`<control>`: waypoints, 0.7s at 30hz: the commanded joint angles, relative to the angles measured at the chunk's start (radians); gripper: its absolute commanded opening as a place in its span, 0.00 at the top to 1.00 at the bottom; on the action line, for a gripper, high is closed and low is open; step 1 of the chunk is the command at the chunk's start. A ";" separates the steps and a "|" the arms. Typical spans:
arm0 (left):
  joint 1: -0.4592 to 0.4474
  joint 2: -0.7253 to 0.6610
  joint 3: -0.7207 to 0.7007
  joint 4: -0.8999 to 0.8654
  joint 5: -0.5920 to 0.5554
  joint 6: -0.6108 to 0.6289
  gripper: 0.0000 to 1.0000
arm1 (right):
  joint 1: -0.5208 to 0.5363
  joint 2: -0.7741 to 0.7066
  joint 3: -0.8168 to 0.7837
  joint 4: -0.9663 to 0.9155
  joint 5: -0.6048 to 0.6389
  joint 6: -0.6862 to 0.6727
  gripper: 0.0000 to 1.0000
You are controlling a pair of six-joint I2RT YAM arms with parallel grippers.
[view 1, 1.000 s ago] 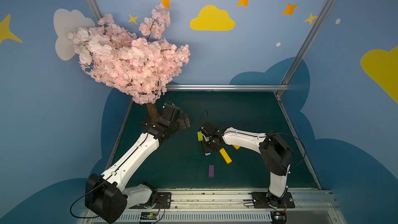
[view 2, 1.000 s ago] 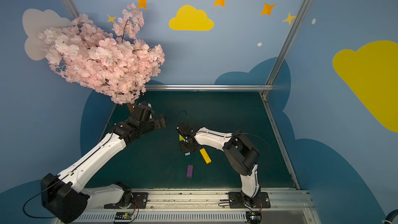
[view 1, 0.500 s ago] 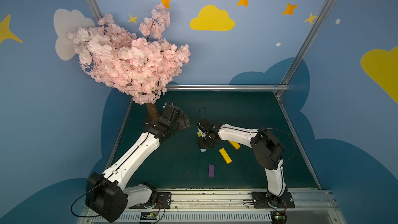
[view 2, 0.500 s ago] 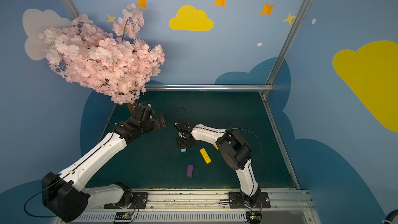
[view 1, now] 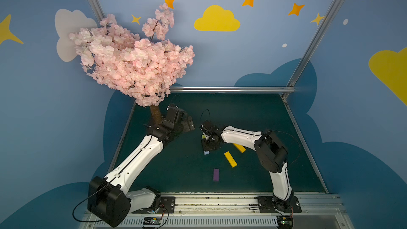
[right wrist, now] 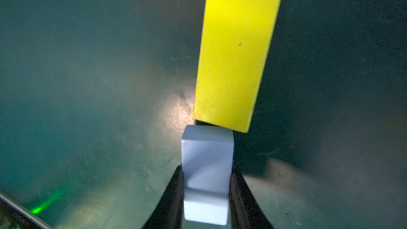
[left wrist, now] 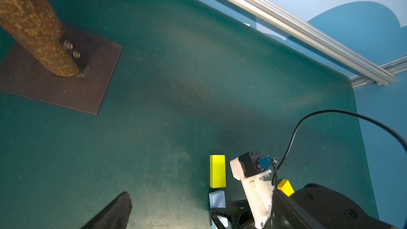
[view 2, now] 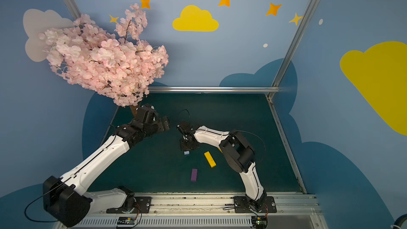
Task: Assemble the letter k with building blocks
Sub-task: Assemble the building block at the center of the board.
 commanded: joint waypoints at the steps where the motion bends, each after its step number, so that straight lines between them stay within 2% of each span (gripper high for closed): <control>1: 0.005 -0.026 -0.007 0.016 -0.004 0.003 0.00 | -0.002 0.023 0.026 -0.057 0.050 0.031 0.77; 12: 0.005 -0.008 -0.006 0.016 0.003 0.000 0.00 | 0.006 0.048 0.059 -0.080 0.052 0.030 0.74; 15: 0.005 -0.007 -0.003 0.014 0.001 -0.001 0.00 | 0.007 0.049 0.062 -0.083 0.052 0.032 0.67; 18: 0.007 -0.005 -0.003 0.012 -0.002 -0.001 0.00 | 0.012 0.050 0.069 -0.095 0.063 0.033 0.48; 21: 0.007 -0.002 -0.005 0.014 -0.001 -0.001 0.00 | 0.012 0.044 0.069 -0.098 0.068 0.034 0.46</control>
